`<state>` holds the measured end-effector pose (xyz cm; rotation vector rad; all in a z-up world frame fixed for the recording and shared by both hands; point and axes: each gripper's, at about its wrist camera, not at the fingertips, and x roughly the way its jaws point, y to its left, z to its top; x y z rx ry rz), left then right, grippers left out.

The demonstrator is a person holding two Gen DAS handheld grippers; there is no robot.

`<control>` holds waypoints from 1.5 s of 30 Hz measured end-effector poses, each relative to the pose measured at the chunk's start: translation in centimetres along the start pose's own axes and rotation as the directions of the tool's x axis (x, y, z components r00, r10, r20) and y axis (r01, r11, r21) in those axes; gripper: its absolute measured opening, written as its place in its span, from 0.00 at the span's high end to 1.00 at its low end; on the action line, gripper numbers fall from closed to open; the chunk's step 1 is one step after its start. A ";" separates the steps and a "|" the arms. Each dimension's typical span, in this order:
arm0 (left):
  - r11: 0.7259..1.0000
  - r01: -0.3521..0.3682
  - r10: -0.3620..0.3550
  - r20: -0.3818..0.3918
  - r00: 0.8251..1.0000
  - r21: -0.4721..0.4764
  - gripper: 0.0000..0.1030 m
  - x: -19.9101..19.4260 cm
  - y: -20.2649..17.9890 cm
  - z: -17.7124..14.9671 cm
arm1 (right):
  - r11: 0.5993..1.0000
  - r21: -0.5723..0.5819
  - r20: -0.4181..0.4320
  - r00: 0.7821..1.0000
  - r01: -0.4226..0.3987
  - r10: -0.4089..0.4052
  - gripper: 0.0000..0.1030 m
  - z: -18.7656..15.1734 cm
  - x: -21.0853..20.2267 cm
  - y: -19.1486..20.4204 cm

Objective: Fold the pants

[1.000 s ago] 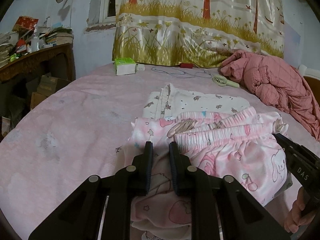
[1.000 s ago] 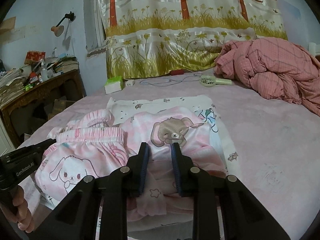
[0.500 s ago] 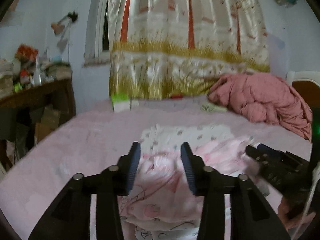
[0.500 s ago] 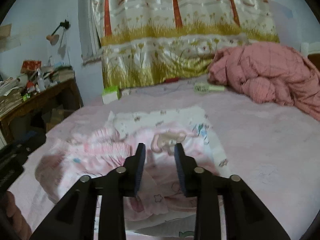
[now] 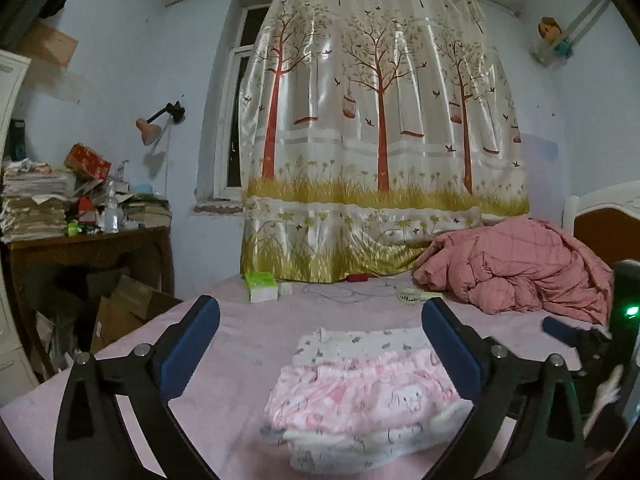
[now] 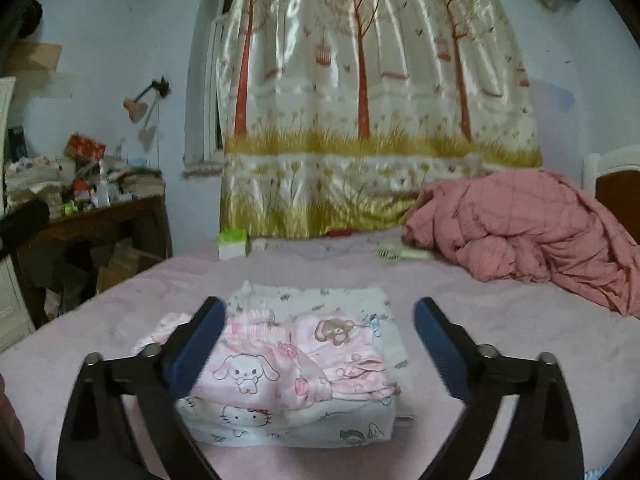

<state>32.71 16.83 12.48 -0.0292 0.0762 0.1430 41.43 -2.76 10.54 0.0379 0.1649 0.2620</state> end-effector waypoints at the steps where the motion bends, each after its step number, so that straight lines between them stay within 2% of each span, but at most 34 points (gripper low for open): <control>1: 1.000 -0.001 0.001 -0.005 1.000 -0.002 0.01 -0.4 0.3 -0.5 | 1.000 0.013 0.018 1.000 -0.016 0.016 0.00 -0.3 -1.0 -0.2; 4: 1.000 0.012 -0.012 -0.017 1.000 -0.020 0.01 -0.8 0.8 -3.0 | 0.998 0.051 0.027 0.999 -0.048 0.047 0.00 -2.1 -3.0 -0.4; 6: 0.999 0.036 -0.036 -0.024 0.999 -0.029 0.01 -0.8 0.5 -4.8 | 0.998 0.047 0.028 0.999 -0.035 0.033 0.00 -3.9 -3.4 -0.1; 10: 0.999 0.027 -0.027 -0.002 1.000 0.036 0.01 -0.3 -1.2 -9.3 | 1.000 0.026 0.039 0.999 0.001 -0.002 0.00 -7.8 -2.6 0.6; 12: 0.997 0.017 -0.019 0.030 0.999 0.073 0.01 -0.4 -2.1 -11.0 | 1.000 0.022 0.038 0.999 -0.006 0.005 0.00 -9.0 -1.4 0.4; 14: 0.993 0.018 -0.022 0.030 0.999 0.115 0.01 -0.2 -2.6 -12.1 | 0.999 0.047 0.026 1.000 -0.006 0.005 0.00 -9.5 -0.8 -0.4; 16: 0.993 0.025 -0.029 0.027 0.999 0.112 0.01 -0.1 -2.6 -12.5 | 0.994 0.110 0.040 0.999 -0.010 0.006 0.00 -9.6 -0.8 -1.8; 19: 0.998 0.000 -0.001 0.004 1.000 0.068 0.01 0.4 -1.6 -12.9 | 0.988 0.156 0.056 0.998 0.014 -0.023 0.00 -9.8 -1.0 -3.0; 24: 0.999 -0.038 0.037 -0.017 0.999 -0.017 0.01 0.5 0.0 -13.5 | 0.994 0.097 0.065 0.996 0.049 -0.056 0.00 -10.4 -2.0 -2.0; 28: 1.000 -0.023 0.023 -0.015 1.000 0.020 0.01 0.4 -0.8 -13.8 | 0.994 0.068 0.113 0.989 0.085 -0.093 0.00 -10.8 -3.6 -1.6; 38: 0.996 -0.043 0.041 0.027 0.999 0.074 0.01 -0.4 -1.9 -13.8 | 0.991 0.094 0.085 0.991 0.091 -0.099 0.00 -10.5 -3.2 -2.4; 45: 0.997 -0.066 0.065 0.015 0.998 0.047 0.00 -0.2 -1.3 -13.5 | 0.989 0.118 0.081 0.992 0.087 -0.097 0.00 -10.4 -2.8 -2.8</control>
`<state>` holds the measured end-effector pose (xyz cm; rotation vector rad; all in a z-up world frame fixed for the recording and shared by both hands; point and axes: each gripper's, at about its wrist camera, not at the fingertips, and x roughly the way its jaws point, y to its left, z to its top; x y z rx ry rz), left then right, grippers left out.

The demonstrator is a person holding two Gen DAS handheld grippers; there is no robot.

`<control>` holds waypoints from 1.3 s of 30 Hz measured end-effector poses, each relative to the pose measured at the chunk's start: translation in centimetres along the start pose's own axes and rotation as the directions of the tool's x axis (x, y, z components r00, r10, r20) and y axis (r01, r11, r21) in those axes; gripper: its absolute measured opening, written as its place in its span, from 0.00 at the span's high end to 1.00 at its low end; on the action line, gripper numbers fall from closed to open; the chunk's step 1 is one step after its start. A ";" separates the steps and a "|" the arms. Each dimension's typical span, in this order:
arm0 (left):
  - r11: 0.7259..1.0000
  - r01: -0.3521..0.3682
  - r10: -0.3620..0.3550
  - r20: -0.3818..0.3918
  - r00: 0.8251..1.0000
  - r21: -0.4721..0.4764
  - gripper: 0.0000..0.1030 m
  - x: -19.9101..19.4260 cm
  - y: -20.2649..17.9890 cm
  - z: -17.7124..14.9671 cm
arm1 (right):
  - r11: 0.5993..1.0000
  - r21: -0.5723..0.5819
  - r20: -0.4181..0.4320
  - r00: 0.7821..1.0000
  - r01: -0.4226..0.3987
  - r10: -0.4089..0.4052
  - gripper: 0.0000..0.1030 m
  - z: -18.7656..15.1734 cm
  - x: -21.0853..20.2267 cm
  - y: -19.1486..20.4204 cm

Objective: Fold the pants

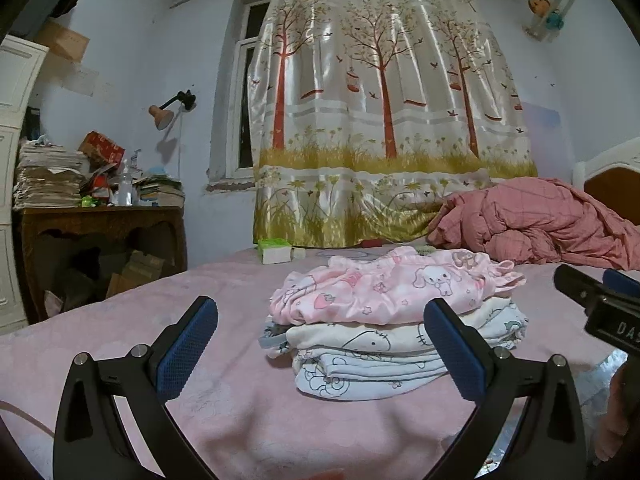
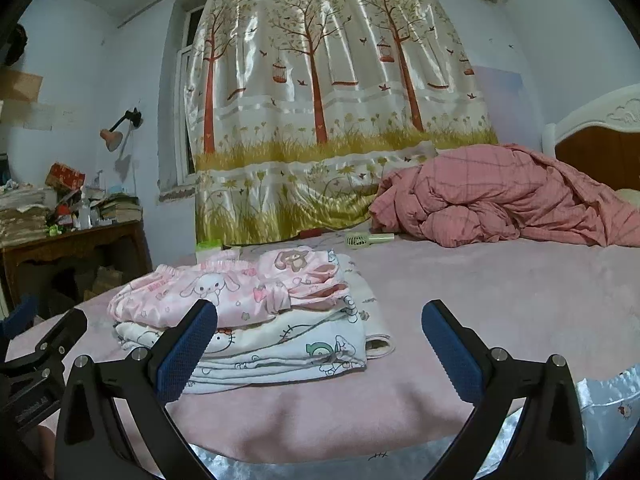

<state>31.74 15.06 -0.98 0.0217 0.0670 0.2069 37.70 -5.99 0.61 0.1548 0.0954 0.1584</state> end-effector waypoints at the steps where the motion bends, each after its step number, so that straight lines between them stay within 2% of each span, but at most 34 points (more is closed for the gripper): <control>1: 1.000 -0.005 0.005 -0.002 1.000 -0.003 0.00 0.0 0.1 0.0 | 1.000 0.010 -0.004 1.000 -0.002 0.002 0.00 0.0 0.2 -0.2; 8: 1.000 -0.002 0.002 -0.039 0.999 -0.016 0.00 0.7 0.4 -0.1 | 1.000 0.028 -0.030 1.000 -0.005 0.005 0.00 -0.2 0.7 -0.4; 13: 1.000 -0.001 0.001 -0.022 1.000 -0.004 0.00 0.3 0.1 0.0 | 1.000 -0.010 -0.024 1.000 -0.006 0.005 0.00 -0.4 0.5 0.4; 39: 1.000 0.008 -0.009 0.028 1.000 0.028 0.00 -0.7 -1.0 0.3 | 1.000 -0.002 -0.035 0.999 0.000 0.000 0.00 -0.2 0.4 0.4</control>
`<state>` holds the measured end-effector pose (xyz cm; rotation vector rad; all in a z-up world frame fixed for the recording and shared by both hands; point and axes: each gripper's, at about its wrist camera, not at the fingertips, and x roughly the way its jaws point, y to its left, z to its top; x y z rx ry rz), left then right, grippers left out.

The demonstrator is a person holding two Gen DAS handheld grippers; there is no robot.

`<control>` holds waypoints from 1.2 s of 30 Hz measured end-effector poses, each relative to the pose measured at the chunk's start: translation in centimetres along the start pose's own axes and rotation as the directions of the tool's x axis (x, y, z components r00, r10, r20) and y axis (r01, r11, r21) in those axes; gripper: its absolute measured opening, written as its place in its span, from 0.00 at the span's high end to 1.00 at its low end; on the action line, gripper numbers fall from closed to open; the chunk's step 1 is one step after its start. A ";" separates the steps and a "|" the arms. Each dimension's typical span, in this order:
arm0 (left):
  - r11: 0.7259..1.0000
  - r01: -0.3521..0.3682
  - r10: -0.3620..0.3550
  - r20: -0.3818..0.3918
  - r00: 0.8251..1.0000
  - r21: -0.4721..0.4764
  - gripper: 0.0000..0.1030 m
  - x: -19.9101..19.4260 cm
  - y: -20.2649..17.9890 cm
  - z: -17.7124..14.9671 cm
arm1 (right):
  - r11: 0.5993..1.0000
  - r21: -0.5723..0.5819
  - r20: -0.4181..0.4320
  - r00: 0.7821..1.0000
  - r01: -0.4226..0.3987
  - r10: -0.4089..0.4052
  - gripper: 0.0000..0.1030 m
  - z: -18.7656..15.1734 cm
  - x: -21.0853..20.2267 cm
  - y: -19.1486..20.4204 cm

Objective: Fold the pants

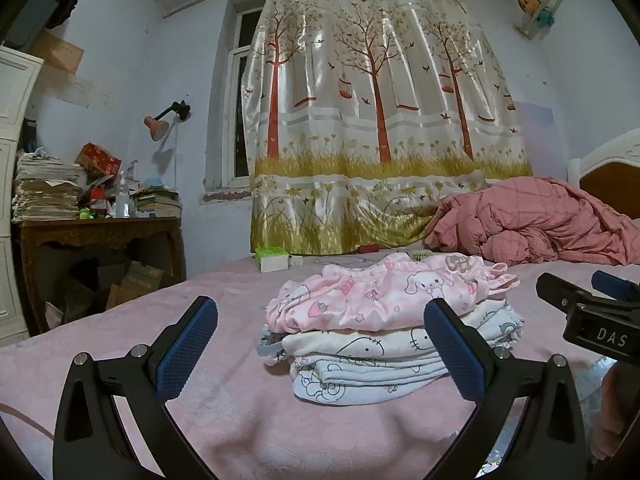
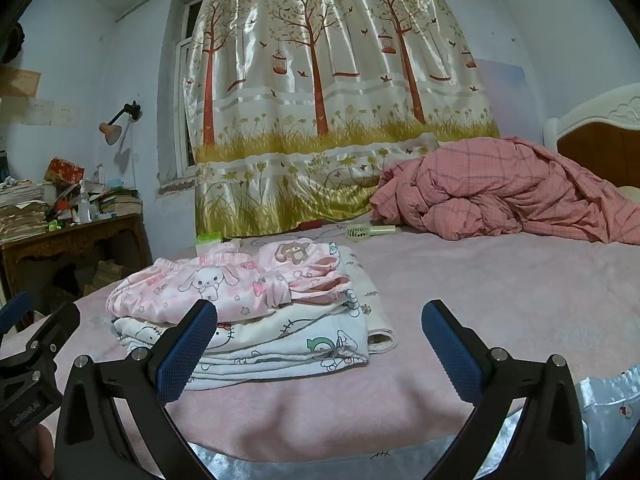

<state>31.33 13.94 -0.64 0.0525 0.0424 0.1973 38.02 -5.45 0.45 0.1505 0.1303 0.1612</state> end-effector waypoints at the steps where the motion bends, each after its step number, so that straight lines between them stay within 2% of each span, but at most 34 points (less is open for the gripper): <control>1: 1.000 0.000 0.000 0.001 1.000 -0.001 0.00 0.0 0.0 0.0 | 1.000 0.000 0.001 1.000 0.001 -0.001 0.00 0.0 0.0 0.0; 36: 0.999 0.005 -0.006 0.040 0.999 0.033 0.00 -0.8 -0.4 0.4 | 1.000 -0.003 0.001 1.000 0.000 0.000 0.00 0.1 0.1 -0.1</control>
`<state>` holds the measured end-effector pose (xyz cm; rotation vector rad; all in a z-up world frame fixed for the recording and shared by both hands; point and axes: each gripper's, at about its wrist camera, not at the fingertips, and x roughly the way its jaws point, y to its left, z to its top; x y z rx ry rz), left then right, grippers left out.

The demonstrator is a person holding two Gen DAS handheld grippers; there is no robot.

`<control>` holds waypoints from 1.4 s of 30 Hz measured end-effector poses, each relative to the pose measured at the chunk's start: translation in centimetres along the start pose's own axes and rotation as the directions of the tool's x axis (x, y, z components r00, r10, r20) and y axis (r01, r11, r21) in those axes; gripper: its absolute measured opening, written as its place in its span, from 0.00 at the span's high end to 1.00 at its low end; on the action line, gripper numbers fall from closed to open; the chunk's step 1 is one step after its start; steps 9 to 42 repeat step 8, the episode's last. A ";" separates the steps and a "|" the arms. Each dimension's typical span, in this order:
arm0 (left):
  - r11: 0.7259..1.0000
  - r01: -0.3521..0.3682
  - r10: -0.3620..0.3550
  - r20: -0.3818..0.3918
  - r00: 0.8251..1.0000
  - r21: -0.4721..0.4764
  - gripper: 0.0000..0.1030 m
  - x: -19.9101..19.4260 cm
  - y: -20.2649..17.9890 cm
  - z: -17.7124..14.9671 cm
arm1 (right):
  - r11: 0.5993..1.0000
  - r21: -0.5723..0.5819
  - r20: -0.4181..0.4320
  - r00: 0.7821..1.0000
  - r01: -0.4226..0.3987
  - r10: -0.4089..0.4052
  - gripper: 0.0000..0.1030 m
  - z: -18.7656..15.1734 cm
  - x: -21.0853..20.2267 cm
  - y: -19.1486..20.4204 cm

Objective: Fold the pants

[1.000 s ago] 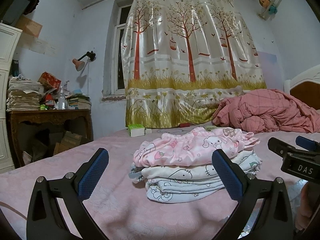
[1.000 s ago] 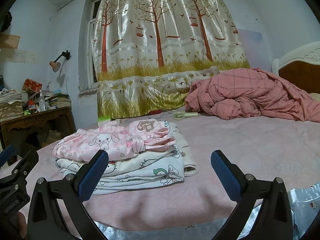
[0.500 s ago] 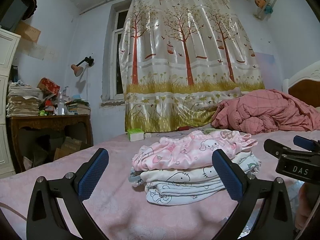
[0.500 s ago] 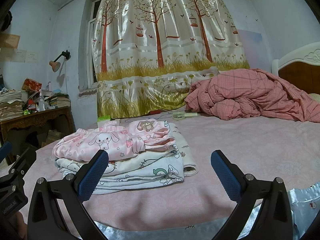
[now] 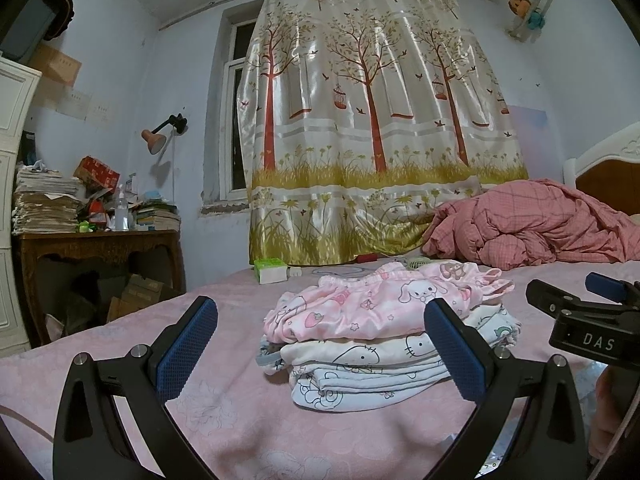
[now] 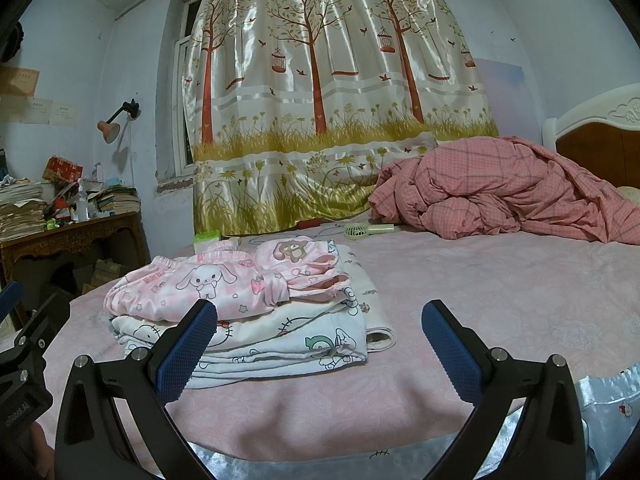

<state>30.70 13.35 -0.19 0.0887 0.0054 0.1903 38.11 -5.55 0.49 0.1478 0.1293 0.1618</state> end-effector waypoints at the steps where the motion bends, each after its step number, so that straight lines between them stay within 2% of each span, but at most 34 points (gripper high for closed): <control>1: 1.000 0.000 0.000 0.000 1.000 0.000 0.00 0.0 0.0 0.0 | 1.000 0.000 -0.001 1.000 0.000 0.000 0.00 0.0 0.0 0.0; 42: 1.000 0.000 0.000 0.000 1.000 -0.001 0.00 0.0 0.0 0.0 | 1.000 -0.001 0.000 1.000 0.000 0.000 0.00 0.0 0.0 0.0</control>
